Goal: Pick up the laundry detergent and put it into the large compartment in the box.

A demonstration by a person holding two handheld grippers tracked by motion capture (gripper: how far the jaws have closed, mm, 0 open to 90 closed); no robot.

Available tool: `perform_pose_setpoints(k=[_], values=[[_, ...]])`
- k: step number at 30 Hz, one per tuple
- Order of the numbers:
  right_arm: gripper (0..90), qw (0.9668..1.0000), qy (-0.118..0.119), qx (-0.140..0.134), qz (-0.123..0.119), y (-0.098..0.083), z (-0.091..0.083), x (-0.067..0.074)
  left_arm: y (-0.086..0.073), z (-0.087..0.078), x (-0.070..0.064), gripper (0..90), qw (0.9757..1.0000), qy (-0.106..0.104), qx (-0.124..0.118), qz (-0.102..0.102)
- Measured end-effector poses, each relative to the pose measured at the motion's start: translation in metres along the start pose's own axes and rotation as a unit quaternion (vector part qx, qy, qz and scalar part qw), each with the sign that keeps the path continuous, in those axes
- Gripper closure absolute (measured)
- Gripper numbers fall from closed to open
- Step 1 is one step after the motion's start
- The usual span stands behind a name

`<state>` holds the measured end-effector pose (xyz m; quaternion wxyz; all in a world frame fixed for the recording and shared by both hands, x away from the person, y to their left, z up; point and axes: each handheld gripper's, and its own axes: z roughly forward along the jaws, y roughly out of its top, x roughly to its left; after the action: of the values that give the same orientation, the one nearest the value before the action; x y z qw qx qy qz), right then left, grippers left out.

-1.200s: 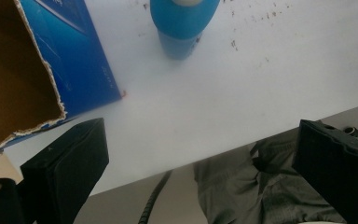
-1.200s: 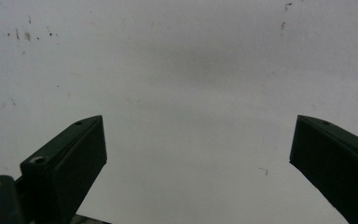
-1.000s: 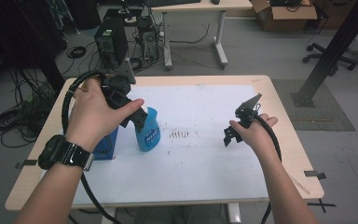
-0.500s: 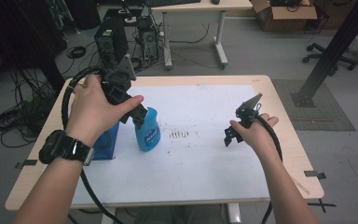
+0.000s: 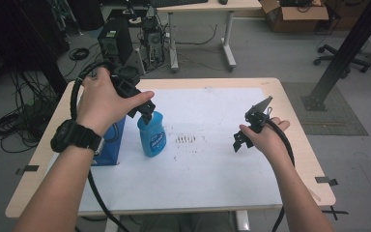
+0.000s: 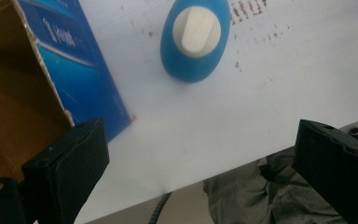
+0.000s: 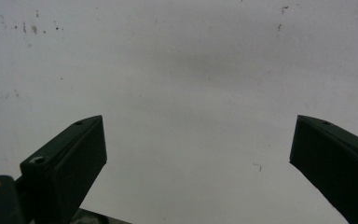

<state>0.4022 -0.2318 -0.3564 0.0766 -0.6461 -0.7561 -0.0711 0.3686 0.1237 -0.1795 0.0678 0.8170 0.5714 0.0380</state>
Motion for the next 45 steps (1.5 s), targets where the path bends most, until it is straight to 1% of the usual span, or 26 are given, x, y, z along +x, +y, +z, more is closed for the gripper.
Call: perform_pose_setpoints(k=[1, 3, 5, 9, 12, 15, 20, 22, 25, 29, 35, 36, 38, 40, 45], values=[[3.9, 1.0, 0.0, 0.0, 0.0, 0.0, 0.0, 0.0, 0.0, 0.0, 0.0, 4.1, 1.0, 0.0, 0.0, 0.0], [3.9, 1.0, -0.002, 0.0, -0.001, 0.0, 0.0, 0.0, 0.006, 0.001, 0.001, 4.2, 1.0, 0.001, 0.0, 0.002], [3.9, 1.0, -0.002, 0.0, -0.005, 0.001, 0.0, 0.0, 0.012, 0.004, 0.002, 4.2, 1.0, -0.004, 0.0, 0.006], [3.8, 1.0, -0.003, 0.001, -0.008, 0.002, 0.001, 0.0, 0.017, 0.006, 0.003, 4.3, 0.9999, -0.005, 0.0, 0.009], [3.9, 0.9999, -0.002, 0.001, -0.011, 0.002, 0.001, 0.0, 0.024, 0.009, 0.004, 4.4, 0.9997, -0.011, -0.004, 0.021], [3.8, 0.9999, -0.003, 0.002, -0.015, 0.003, 0.001, 0.0, 0.03, 0.013, 0.004, 4.4, 0.9997, -0.012, -0.003, 0.021], [3.8, 0.9999, -0.003, 0.002, -0.01, 0.004, 0.001, -0.002, 0.037, 0.015, 0.004, 4.5, 0.9994, -0.015, -0.004, 0.032], [3.9, 1.0, -0.003, 0.002, -0.009, 0.004, 0.001, -0.003, 0.039, 0.017, 0.004, 4.3, 0.9993, -0.016, -0.005, 0.032], [3.9, 0.9999, -0.005, 0.003, -0.011, 0.003, 0.001, -0.004, 0.041, 0.019, 0.004, 4.3, 0.9991, -0.017, -0.005, 0.038], [3.9, 0.9999, -0.004, 0.003, -0.011, 0.002, 0.002, -0.004, 0.044, 0.023, 0.003, 4.1, 0.999, -0.012, -0.002, 0.044], [3.9, 0.9999, -0.005, 0.003, -0.012, 0.002, 0.002, -0.004, 0.048, 0.03, 0.0, 4.1, 0.9986, -0.011, -0.002, 0.051], [3.9, 0.9999, -0.005, 0.003, -0.01, 0.001, 0.002, -0.004, 0.048, 0.031, -0.001, 4.1, 0.9986, -0.012, -0.001, 0.051], [3.9, 0.9999, -0.004, 0.002, -0.01, 0.001, 0.002, -0.004, 0.049, 0.033, -0.001, 4.1, 0.9985, -0.012, 0.0, 0.053], [3.9, 0.9999, -0.004, 0.003, -0.012, 0.001, 0.002, -0.005, 0.05, 0.039, -0.003, 4.1, 0.9983, -0.015, 0.002, 0.057], [3.9, 0.9999, -0.003, 0.003, -0.012, 0.0, 0.003, -0.005, 0.051, 0.046, -0.004, 4.1, 0.9981, -0.018, 0.005, 0.058]])
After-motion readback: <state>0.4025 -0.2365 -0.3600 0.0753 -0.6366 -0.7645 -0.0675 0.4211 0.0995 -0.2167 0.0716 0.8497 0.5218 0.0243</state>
